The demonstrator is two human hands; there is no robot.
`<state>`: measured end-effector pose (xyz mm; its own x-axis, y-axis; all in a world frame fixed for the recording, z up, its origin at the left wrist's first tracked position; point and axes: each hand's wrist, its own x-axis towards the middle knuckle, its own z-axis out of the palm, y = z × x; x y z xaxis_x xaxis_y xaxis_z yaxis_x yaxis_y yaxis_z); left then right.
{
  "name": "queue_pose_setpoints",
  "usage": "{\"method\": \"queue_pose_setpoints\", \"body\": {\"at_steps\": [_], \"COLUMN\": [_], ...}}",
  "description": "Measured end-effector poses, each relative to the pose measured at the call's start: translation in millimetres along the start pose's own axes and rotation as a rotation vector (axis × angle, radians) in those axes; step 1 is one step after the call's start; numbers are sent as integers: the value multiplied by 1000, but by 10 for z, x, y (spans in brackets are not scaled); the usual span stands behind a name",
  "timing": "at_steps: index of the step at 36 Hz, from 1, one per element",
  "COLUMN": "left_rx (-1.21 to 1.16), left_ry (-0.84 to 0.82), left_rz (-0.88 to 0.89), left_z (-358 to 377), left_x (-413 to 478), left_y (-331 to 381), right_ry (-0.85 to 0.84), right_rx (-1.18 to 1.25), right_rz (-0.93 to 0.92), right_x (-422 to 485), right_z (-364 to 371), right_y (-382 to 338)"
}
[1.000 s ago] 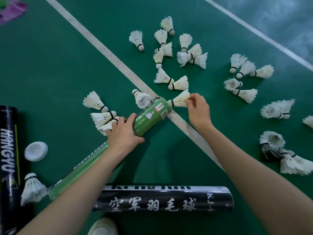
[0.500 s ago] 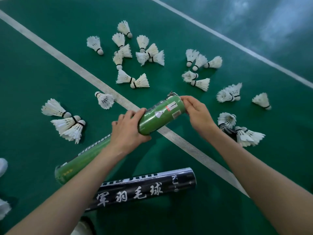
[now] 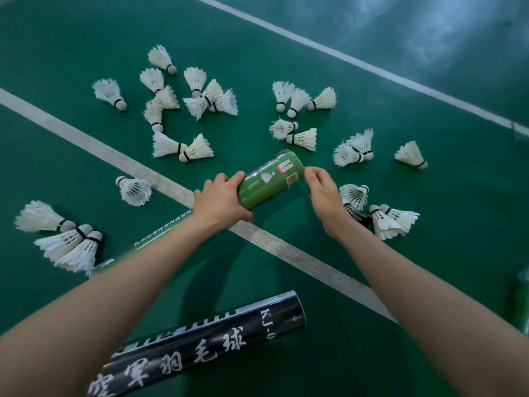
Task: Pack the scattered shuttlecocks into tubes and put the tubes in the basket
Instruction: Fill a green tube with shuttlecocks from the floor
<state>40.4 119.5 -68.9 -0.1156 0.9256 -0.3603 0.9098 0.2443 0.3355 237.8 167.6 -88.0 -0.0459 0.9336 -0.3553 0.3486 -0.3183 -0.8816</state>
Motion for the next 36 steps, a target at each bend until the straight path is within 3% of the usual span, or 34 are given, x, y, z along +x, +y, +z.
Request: {"method": "queue_pose_setpoints", "body": {"at_steps": [4, 10, 20, 24, 30, 36], "left_rx": [-8, -99, -154, -175, -149, -96], "left_ry": [-4, -36, -69, -71, -79, -61], "left_rz": [-26, -76, -81, -84, -87, -66], "left_z": [-88, -142, -130, -74, 9, 27], "left_x": [267, 592, 702, 668, 579, 390], "left_y": [40, -152, -492, -558, -548, -531], "right_ry": [-41, 143, 58, 43, 208, 176], "right_rx": [-222, -126, -221, -78, -117, -160], "right_rz": [-9, 45, 218, 256, 144, 46], "right_x": [419, 1062, 1679, 1526, 1313, 968], "right_z": [-50, 44, 209, 265, 338, 195], "right_y": [-85, -353, -120, -237, -173, -186]}}
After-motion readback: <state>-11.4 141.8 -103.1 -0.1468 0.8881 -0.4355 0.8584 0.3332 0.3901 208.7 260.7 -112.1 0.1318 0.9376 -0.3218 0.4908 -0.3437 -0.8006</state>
